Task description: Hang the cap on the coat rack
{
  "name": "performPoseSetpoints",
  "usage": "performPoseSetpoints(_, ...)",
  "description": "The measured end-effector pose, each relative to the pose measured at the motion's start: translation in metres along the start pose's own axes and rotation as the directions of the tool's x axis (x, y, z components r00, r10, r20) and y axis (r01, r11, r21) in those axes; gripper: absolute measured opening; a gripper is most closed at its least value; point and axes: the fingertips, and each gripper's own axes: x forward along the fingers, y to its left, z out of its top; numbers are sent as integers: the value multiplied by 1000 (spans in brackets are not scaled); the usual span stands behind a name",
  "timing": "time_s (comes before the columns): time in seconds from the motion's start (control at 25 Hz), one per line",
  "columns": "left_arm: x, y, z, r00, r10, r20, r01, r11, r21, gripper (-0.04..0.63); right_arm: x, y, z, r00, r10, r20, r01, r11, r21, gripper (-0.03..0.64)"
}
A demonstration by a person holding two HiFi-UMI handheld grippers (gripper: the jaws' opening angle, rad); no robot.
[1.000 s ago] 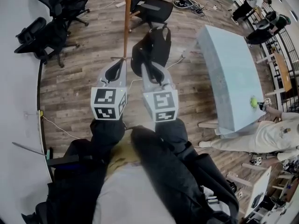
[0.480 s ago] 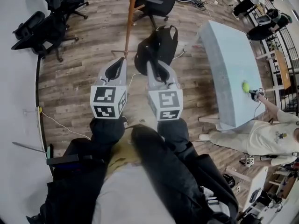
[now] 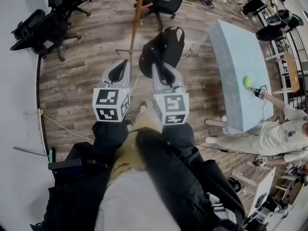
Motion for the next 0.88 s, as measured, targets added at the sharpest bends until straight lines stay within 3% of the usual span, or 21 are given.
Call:
performPoseSetpoints(0.28, 34, 12, 13, 1000, 18, 9, -18, 1000, 8, -11, 36, -19, 13, 999, 30, 34, -30, 1000, -2, 34)
performPoseSetpoints(0.88, 139, 37, 62, 992, 118, 33, -119, 992, 38, -11, 131, -74, 43, 977, 194, 83, -193, 981, -26, 34)
